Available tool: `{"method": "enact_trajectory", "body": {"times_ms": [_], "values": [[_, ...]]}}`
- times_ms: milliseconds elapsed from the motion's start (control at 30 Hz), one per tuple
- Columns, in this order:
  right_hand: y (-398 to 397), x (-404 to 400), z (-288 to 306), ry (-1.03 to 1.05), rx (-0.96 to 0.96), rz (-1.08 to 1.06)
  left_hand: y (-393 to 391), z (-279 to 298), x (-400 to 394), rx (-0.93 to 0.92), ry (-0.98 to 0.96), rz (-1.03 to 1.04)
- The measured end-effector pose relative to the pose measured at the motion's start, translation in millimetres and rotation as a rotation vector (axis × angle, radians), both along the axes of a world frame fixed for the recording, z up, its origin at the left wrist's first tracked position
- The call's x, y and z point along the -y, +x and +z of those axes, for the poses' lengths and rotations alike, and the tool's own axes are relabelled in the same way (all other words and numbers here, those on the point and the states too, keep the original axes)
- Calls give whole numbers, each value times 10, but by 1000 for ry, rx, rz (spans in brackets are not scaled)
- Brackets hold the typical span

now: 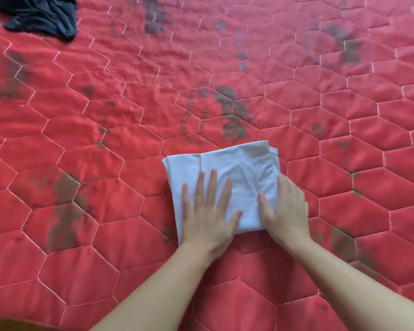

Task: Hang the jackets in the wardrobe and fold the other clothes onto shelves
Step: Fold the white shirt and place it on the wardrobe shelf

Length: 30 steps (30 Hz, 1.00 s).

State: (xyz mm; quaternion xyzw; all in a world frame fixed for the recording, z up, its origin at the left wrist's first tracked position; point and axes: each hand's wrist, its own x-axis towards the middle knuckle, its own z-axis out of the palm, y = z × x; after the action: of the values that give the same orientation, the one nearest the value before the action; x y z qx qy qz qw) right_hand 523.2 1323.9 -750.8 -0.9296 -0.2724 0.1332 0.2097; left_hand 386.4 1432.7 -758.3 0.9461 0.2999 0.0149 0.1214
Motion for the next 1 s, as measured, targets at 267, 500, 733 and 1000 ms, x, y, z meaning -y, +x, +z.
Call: {"method": "enact_trajectory", "body": {"times_ms": [267,500,733,1000], "values": [[120,-88,357,98,-757,-383,45,57,318,-263,-87,-36],[189,-228,764,257,-1127,-269,-14,261,115,184,-317,77],[309,-593,1624,581,-950,-182,145,1596,-577,561,-1134,331],[347,-888,3068,454,-1344,23,-117,3323,-1208,657,-1616,445]]}}
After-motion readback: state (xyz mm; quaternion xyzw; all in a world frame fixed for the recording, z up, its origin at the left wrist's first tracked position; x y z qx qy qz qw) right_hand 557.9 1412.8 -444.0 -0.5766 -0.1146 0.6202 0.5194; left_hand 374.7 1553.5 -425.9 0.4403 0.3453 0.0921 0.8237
